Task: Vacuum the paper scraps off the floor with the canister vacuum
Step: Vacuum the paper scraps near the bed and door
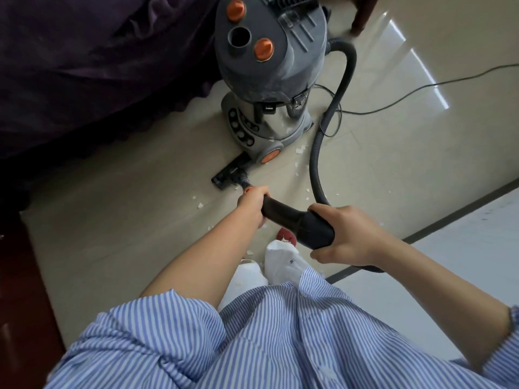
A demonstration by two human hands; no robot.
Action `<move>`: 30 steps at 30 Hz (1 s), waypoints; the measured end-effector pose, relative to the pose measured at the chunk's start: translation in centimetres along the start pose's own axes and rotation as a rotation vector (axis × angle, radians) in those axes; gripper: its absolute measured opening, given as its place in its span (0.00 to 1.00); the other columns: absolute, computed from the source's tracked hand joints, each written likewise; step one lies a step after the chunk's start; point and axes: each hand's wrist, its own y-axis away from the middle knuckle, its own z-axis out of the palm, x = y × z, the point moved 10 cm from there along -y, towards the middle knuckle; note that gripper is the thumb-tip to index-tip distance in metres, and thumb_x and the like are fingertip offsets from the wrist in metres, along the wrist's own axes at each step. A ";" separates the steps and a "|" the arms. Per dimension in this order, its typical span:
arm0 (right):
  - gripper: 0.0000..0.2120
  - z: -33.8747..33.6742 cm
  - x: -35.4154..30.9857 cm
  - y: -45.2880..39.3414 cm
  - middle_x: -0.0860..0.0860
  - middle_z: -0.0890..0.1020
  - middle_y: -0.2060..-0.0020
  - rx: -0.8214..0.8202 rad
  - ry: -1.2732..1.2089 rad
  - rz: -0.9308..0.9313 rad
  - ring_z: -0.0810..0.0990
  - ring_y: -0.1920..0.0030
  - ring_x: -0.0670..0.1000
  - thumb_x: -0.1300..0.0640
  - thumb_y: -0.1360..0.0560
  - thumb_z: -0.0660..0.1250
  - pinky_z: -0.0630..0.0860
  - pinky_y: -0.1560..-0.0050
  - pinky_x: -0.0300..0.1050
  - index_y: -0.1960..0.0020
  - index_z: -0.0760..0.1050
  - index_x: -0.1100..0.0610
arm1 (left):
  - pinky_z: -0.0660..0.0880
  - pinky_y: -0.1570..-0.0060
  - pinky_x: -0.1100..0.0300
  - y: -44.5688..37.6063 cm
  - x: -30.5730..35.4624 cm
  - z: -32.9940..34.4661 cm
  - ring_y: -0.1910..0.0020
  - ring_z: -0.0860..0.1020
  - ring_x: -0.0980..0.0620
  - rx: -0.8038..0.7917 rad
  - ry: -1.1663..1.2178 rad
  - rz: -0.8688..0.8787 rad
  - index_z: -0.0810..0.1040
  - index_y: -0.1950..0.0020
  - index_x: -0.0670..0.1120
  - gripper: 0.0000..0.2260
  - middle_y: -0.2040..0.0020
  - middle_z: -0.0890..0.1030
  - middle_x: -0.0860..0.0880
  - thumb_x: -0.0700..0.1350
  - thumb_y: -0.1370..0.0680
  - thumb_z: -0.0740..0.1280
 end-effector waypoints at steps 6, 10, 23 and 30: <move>0.25 3.1 -2.8 -3.4 0.51 0.78 0.64 -0.049 -0.052 -0.091 0.75 0.65 0.53 0.46 0.40 0.70 0.67 0.69 0.37 0.48 0.71 0.57 | 0.73 0.67 0.60 -2.1 0.8 -6.4 0.67 0.73 0.50 0.150 0.042 0.027 0.72 0.50 0.41 0.08 0.64 0.72 0.45 0.38 0.28 0.64; 0.23 4.5 -6.8 -6.2 0.52 0.79 0.59 -0.085 -0.058 -0.134 0.77 0.60 0.54 0.49 0.35 0.73 0.75 0.60 0.45 0.45 0.70 0.56 | 0.72 0.68 0.61 -2.4 2.4 -11.8 0.69 0.72 0.51 0.217 0.082 0.049 0.69 0.62 0.43 0.05 0.64 0.72 0.45 0.37 0.28 0.63; 0.23 6.5 -13.9 -8.1 0.54 0.80 0.58 -0.202 0.146 -0.167 0.77 0.59 0.56 0.50 0.35 0.73 0.74 0.60 0.47 0.44 0.70 0.56 | 0.70 0.74 0.64 -3.6 -0.4 -17.4 0.69 0.71 0.52 0.092 0.320 -0.015 0.68 0.64 0.44 0.07 0.63 0.71 0.47 0.37 0.27 0.62; 0.22 4.5 -13.0 -7.4 0.52 0.79 0.60 -0.263 0.257 -0.185 0.76 0.60 0.54 0.49 0.35 0.73 0.73 0.62 0.44 0.45 0.70 0.54 | 0.71 0.73 0.65 -2.2 -1.4 -14.3 0.69 0.71 0.53 0.026 0.445 -0.056 0.68 0.62 0.44 0.06 0.65 0.71 0.48 0.37 0.26 0.62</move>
